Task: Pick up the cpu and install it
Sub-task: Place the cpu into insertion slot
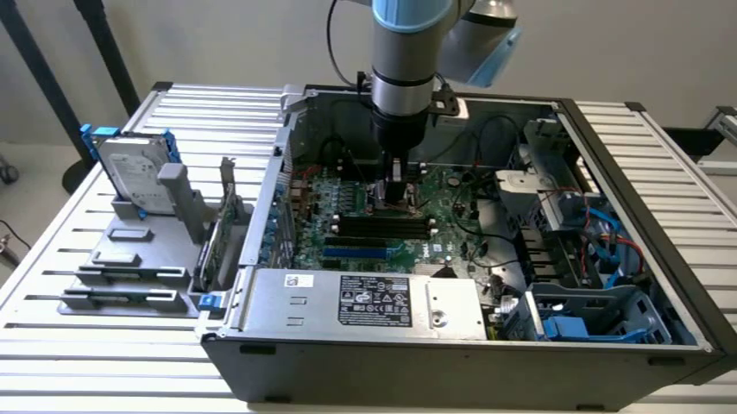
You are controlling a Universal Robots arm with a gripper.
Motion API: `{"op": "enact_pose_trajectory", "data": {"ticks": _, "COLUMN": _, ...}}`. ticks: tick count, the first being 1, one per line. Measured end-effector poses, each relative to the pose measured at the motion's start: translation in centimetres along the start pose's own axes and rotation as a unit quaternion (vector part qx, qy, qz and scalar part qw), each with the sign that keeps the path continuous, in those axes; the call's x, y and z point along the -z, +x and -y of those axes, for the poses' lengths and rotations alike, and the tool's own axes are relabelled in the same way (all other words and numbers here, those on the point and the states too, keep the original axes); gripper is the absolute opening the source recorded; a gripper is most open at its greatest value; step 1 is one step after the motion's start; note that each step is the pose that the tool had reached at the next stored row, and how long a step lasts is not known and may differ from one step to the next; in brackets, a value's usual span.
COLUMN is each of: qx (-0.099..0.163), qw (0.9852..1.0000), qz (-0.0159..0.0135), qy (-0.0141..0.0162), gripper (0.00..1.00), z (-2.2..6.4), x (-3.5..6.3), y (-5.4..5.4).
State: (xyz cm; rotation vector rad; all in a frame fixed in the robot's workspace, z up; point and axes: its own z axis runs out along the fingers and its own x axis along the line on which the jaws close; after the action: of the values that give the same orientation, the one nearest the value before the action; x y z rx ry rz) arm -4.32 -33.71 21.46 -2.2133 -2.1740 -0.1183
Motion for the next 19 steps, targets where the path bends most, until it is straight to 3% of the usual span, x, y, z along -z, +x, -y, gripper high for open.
{"op": "enact_pose_trajectory", "data": {"ticks": 7, "qx": 0.0, "qw": 1.0, "qz": -0.0001, "qy": -0.0017, "gripper": 0.55, "z": 0.05, "x": -0.41, "y": 0.13}}
{"op": "enact_pose_trajectory", "data": {"ticks": 19, "qx": 0.0, "qw": 1.0, "qz": 0.0003, "qy": -0.0019, "gripper": 0.55, "z": 0.07, "x": -0.93, "y": 0.18}}
